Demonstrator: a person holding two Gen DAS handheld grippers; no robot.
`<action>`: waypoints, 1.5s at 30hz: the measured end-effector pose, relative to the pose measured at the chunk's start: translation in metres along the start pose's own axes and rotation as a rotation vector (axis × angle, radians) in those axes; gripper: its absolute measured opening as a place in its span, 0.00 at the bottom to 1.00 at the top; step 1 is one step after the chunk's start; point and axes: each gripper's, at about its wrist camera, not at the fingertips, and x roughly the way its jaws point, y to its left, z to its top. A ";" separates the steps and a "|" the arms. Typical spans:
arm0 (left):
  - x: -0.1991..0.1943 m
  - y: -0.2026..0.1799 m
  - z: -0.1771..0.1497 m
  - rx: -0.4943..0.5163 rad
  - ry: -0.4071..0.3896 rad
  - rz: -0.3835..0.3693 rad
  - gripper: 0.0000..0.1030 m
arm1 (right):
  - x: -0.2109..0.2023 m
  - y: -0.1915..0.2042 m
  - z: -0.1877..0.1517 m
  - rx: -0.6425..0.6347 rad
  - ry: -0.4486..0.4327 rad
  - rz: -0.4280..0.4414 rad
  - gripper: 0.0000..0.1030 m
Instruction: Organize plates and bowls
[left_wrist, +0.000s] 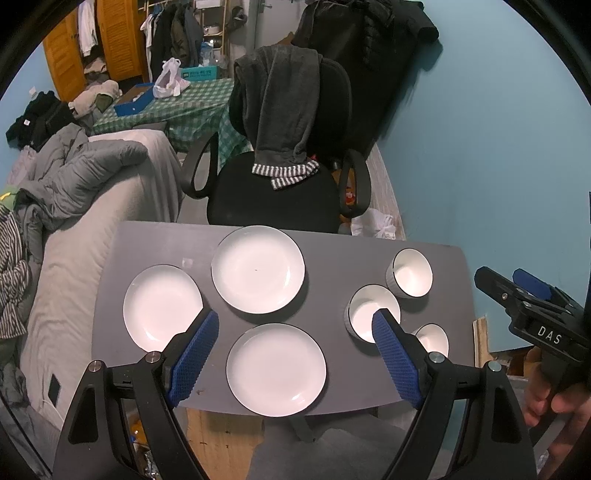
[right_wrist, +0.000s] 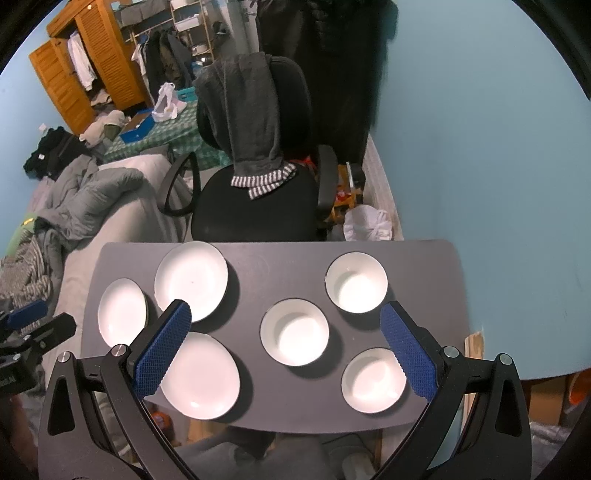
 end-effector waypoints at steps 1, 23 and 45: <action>0.000 0.000 0.000 0.001 0.000 0.001 0.84 | 0.001 -0.001 0.000 -0.001 0.000 0.002 0.98; 0.002 0.000 0.003 -0.015 0.015 -0.005 0.84 | 0.006 -0.003 0.000 -0.003 0.015 0.007 0.98; 0.001 0.001 0.004 -0.016 0.016 -0.005 0.84 | 0.008 -0.004 0.000 -0.003 0.024 0.009 0.98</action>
